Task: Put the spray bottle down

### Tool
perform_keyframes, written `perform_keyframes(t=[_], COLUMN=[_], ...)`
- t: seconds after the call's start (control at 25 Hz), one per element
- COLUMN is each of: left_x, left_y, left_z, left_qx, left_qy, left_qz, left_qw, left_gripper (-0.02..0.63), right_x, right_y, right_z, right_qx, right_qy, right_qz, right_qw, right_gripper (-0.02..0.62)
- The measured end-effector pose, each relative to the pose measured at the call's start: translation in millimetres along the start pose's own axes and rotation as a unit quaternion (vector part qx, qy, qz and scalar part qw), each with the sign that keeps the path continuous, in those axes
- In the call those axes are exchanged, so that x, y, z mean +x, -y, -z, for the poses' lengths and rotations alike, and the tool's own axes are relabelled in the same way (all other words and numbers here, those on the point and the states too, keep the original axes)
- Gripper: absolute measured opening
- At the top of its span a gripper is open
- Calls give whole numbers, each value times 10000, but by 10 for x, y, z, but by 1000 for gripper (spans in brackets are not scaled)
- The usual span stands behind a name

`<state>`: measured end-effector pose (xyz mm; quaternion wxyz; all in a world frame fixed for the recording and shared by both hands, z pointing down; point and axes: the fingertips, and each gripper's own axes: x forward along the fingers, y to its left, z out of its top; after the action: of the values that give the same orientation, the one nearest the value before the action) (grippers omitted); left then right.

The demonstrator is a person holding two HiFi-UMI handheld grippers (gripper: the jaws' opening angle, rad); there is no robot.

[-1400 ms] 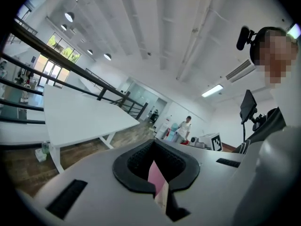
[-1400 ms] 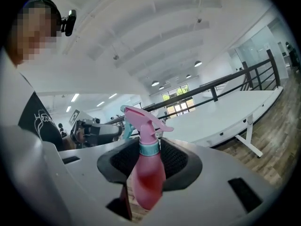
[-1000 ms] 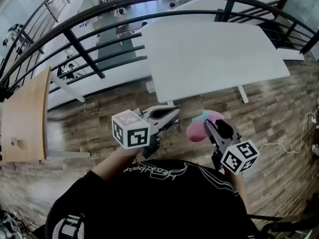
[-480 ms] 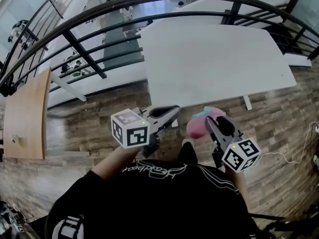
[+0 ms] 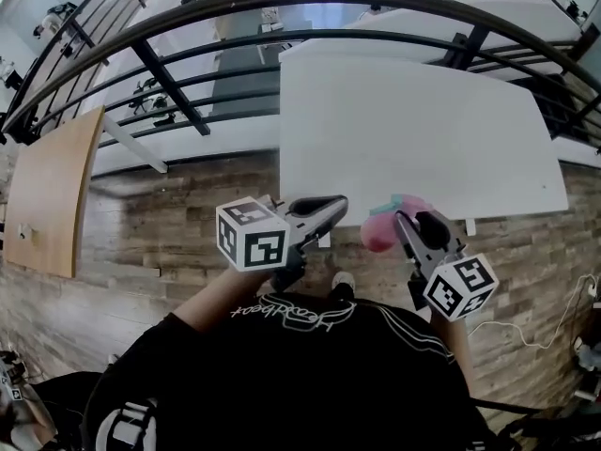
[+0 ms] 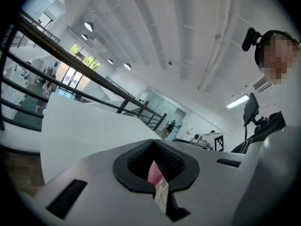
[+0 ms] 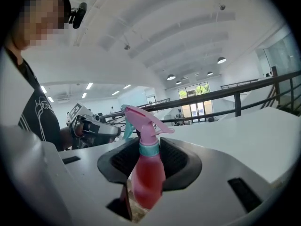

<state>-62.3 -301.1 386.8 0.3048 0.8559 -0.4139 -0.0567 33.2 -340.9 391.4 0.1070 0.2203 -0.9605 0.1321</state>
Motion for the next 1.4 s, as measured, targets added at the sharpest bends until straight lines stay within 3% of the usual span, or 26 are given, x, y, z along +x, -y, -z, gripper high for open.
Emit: perform_keyframes(t=[0.6, 1.4], left_x=[469, 728], left_y=[-602, -1081], left_z=[-333, -252], left_qx=[-150, -481], left_qy=[82, 66], left_qz=[-475, -812], left_qw=[9987, 9955], left_gripper=[3, 3], right_x=[760, 1536], right_y=[816, 1607], right_z=[-447, -157], right_qx=[-388, -908], right_qy=[13, -139], right_qz=[-377, -133], right_qw=[9985, 9957], right_gripper=[135, 135])
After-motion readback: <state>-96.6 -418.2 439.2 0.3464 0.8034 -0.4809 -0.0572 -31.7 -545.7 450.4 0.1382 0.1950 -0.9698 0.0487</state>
